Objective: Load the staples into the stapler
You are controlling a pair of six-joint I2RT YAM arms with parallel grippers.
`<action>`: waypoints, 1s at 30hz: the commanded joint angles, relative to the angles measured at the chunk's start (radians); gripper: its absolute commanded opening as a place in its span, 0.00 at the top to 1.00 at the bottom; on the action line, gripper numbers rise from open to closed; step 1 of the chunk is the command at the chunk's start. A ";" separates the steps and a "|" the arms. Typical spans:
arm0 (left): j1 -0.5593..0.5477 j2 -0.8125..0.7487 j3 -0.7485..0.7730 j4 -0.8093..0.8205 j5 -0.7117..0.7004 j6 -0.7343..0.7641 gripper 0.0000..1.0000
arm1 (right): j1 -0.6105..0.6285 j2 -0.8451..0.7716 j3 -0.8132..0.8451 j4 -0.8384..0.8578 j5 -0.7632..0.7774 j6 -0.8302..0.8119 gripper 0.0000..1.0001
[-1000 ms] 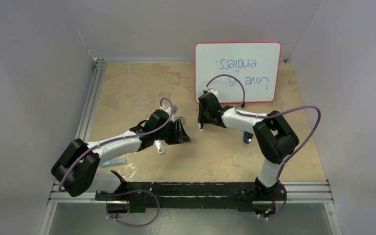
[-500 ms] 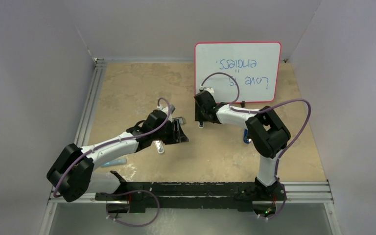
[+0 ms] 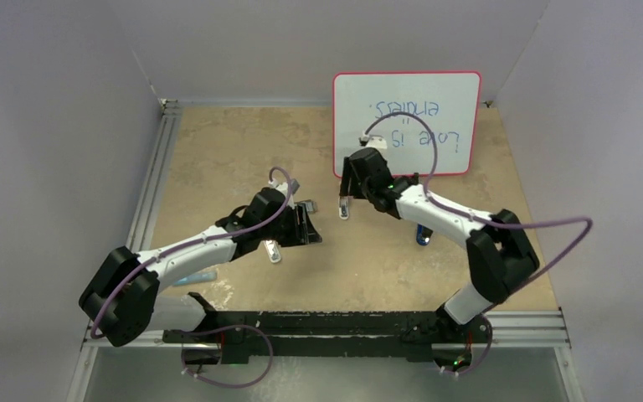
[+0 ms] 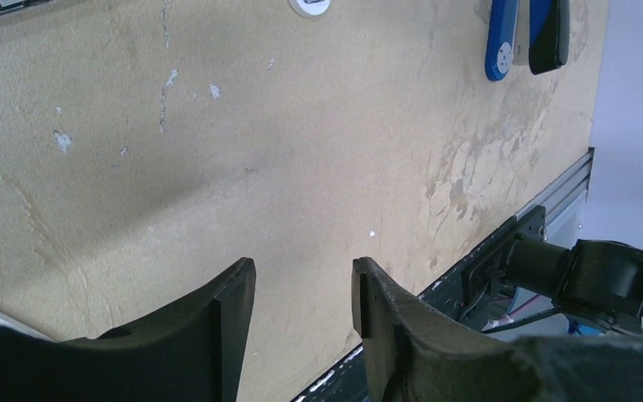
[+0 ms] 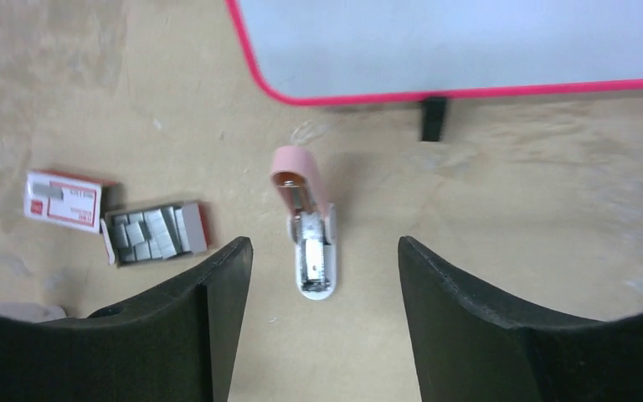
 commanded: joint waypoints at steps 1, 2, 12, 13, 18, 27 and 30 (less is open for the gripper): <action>-0.001 -0.042 0.029 0.031 -0.008 0.018 0.54 | -0.032 -0.160 -0.061 -0.060 0.218 0.080 0.30; -0.001 -0.045 0.028 0.034 -0.005 0.019 0.54 | -0.043 -0.194 -0.078 -0.080 0.274 0.107 0.28; -0.001 -0.042 0.014 0.057 0.005 0.027 0.45 | -0.196 -0.388 -0.258 -0.195 0.451 0.394 0.11; -0.001 -0.039 0.014 0.057 0.005 0.028 0.45 | -0.215 -0.384 -0.274 -0.200 0.457 0.417 0.10; -0.001 -0.033 0.012 0.055 0.006 0.036 0.44 | -0.322 -0.349 -0.343 -0.138 0.407 0.422 0.11; -0.001 -0.023 0.017 0.051 0.009 0.038 0.44 | -0.395 -0.277 -0.368 -0.071 0.252 0.385 0.22; -0.001 -0.023 0.017 0.049 0.005 0.039 0.44 | -0.401 -0.255 -0.378 -0.052 0.201 0.380 0.31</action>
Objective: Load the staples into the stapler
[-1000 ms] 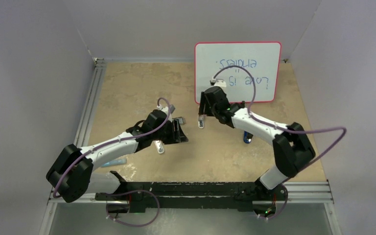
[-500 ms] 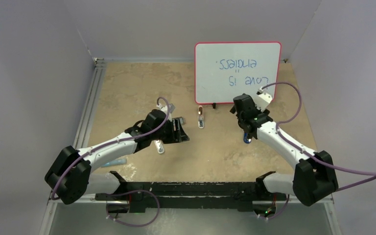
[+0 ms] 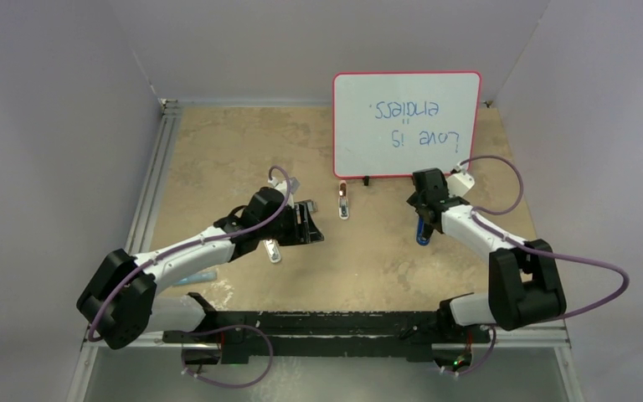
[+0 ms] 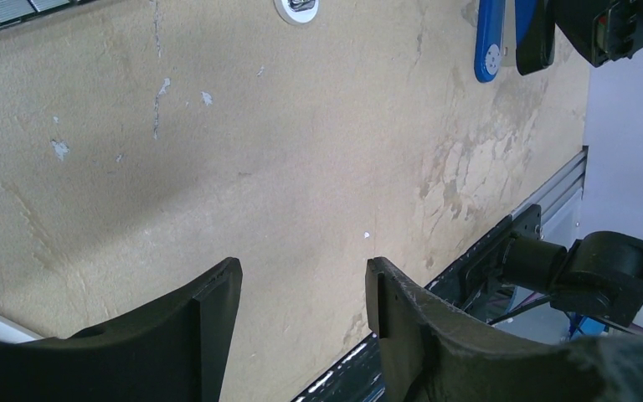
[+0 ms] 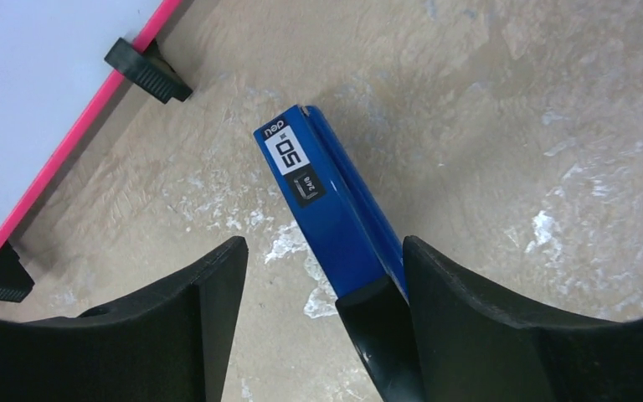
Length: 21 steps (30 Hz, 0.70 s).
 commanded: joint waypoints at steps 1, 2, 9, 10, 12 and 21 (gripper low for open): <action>-0.001 0.000 0.016 0.043 0.004 0.026 0.44 | -0.011 0.019 -0.018 0.059 -0.078 0.001 0.34; -0.001 0.001 0.016 0.045 0.003 0.026 0.44 | -0.011 0.019 -0.018 0.060 -0.075 0.000 0.39; -0.001 0.014 0.017 0.050 0.007 0.026 0.44 | -0.011 0.017 -0.015 0.078 -0.089 -0.043 0.64; -0.002 0.015 0.017 0.050 0.007 0.027 0.44 | -0.011 0.021 -0.012 0.082 -0.094 -0.049 0.69; -0.002 0.015 0.017 0.050 0.008 0.027 0.44 | -0.011 0.028 -0.007 0.097 -0.096 -0.070 0.77; -0.001 0.019 0.027 0.051 0.013 0.026 0.44 | 0.111 -0.029 -0.007 0.111 -0.216 -0.077 0.83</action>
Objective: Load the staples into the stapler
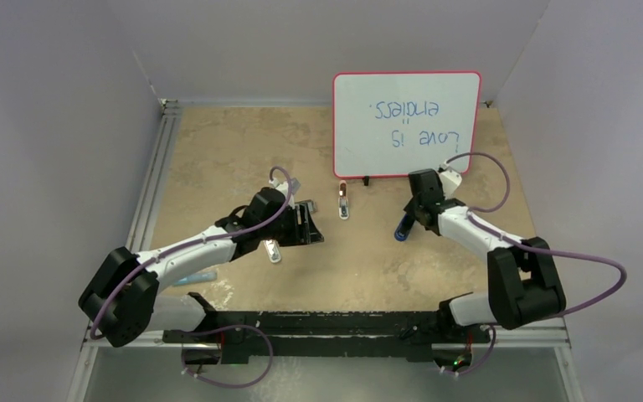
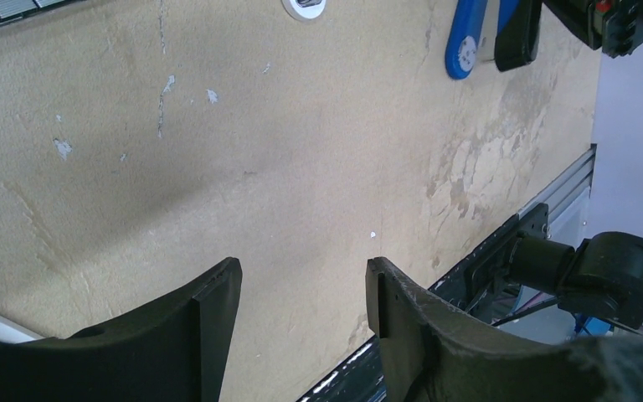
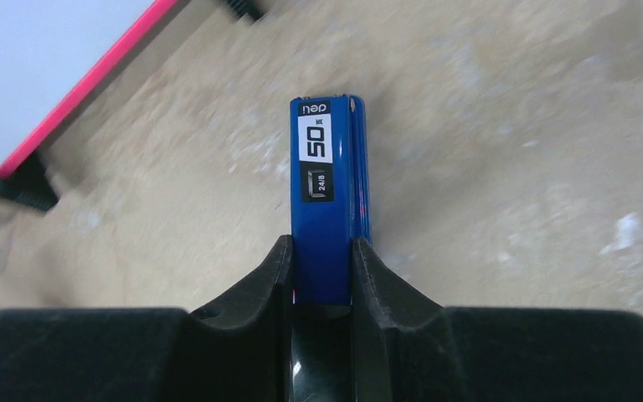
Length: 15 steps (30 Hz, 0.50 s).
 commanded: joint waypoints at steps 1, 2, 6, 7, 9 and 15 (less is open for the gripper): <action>-0.002 0.006 0.030 0.050 0.015 0.020 0.44 | 0.126 -0.048 0.010 0.030 -0.087 0.028 0.83; -0.001 0.009 0.032 0.051 0.017 0.019 0.44 | 0.161 -0.048 0.009 0.027 -0.096 0.051 0.83; -0.001 0.022 0.035 0.052 0.029 0.015 0.44 | 0.287 -0.034 0.013 0.010 -0.083 0.115 0.82; -0.002 0.025 0.035 0.052 0.031 0.014 0.44 | 0.314 -0.027 0.019 0.004 -0.075 0.121 0.82; -0.001 0.030 0.036 0.052 0.038 0.012 0.43 | 0.355 -0.007 0.031 -0.017 -0.051 0.124 0.80; -0.001 0.043 0.040 0.093 0.051 0.010 0.41 | 0.391 0.086 0.093 -0.094 -0.013 0.073 0.65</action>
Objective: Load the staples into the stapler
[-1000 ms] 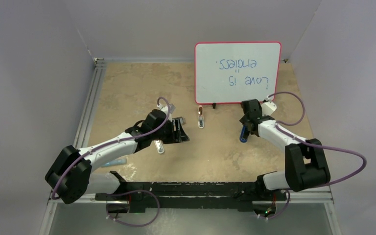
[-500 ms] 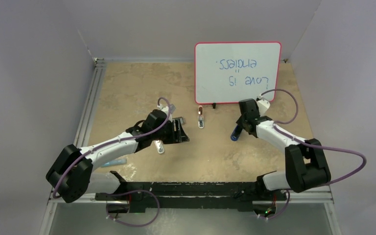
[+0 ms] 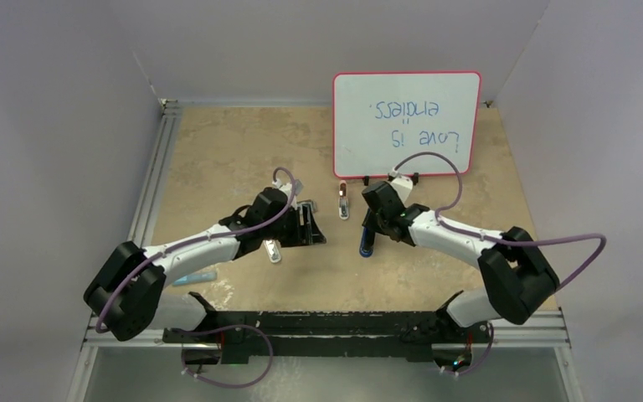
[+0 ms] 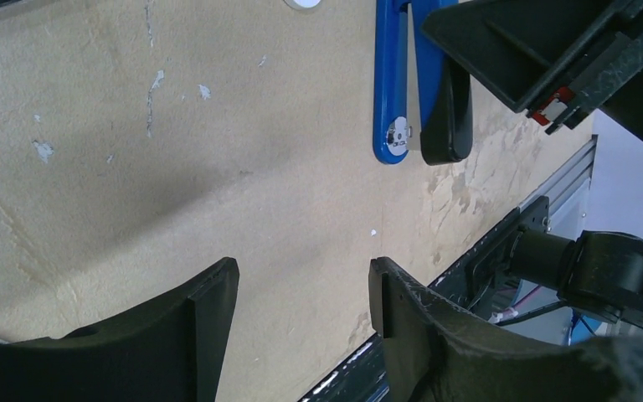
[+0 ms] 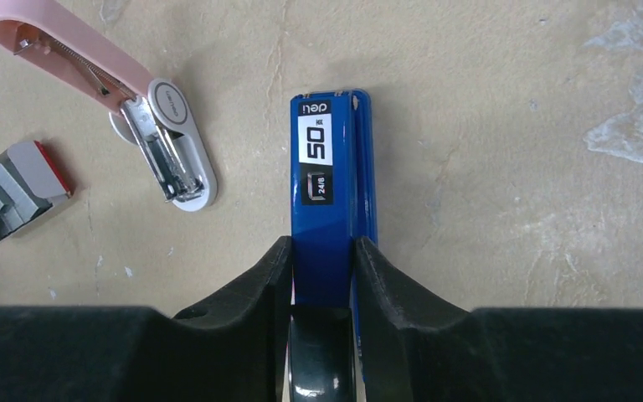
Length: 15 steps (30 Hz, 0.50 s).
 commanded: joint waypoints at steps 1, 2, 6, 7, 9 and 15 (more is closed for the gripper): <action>-0.001 0.006 0.040 0.075 0.023 0.010 0.41 | 0.017 0.060 0.073 -0.080 0.039 -0.017 0.61; -0.002 0.006 0.041 0.073 0.022 0.009 0.41 | 0.022 0.057 0.079 -0.089 0.040 -0.027 0.57; -0.001 0.008 0.043 0.073 0.019 0.008 0.41 | 0.035 0.017 0.084 -0.109 0.019 -0.040 0.41; -0.001 0.010 0.043 0.074 0.021 0.006 0.41 | 0.039 0.005 0.082 -0.118 0.015 -0.037 0.39; -0.002 0.013 0.043 0.075 0.023 0.006 0.41 | 0.048 -0.018 0.071 -0.133 0.000 -0.023 0.38; -0.001 0.029 0.043 0.086 0.035 0.004 0.41 | 0.091 -0.071 0.019 -0.147 -0.060 0.016 0.38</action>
